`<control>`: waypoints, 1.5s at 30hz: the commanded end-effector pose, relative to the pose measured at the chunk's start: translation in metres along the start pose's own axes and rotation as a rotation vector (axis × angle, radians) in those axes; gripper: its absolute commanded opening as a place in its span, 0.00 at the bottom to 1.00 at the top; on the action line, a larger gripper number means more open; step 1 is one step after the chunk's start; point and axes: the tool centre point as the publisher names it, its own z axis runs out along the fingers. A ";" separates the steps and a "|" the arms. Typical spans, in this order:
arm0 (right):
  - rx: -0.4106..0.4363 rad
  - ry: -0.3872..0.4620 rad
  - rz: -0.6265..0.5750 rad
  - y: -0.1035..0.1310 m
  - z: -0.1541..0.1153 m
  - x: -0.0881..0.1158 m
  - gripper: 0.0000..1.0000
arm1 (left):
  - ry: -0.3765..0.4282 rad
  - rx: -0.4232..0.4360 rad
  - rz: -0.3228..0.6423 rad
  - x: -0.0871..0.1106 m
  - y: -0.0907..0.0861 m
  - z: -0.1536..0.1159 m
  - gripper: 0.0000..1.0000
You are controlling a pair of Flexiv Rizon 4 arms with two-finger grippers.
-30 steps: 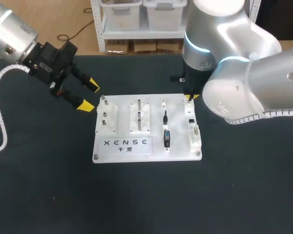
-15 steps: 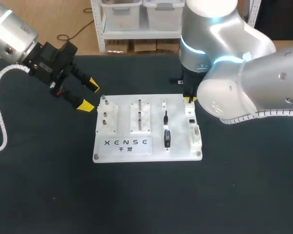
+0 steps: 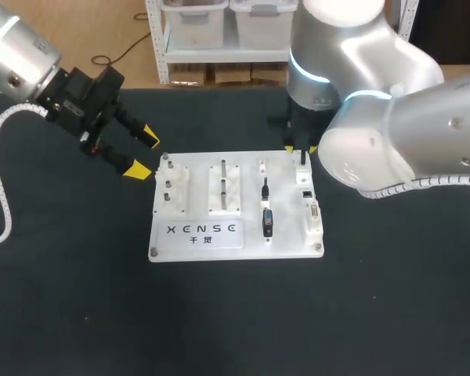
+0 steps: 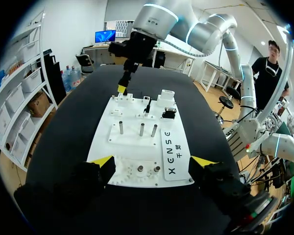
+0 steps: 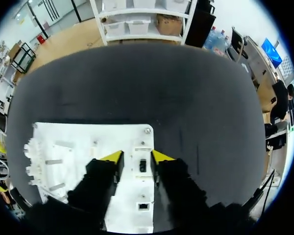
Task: Insert the USB connector, Ethernet cable, and multi-pin plug into their matching sockets one by one.
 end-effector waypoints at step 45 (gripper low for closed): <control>0.006 0.112 -0.017 0.064 -0.007 0.090 0.31 | -0.001 0.003 0.003 0.001 0.001 0.000 1.00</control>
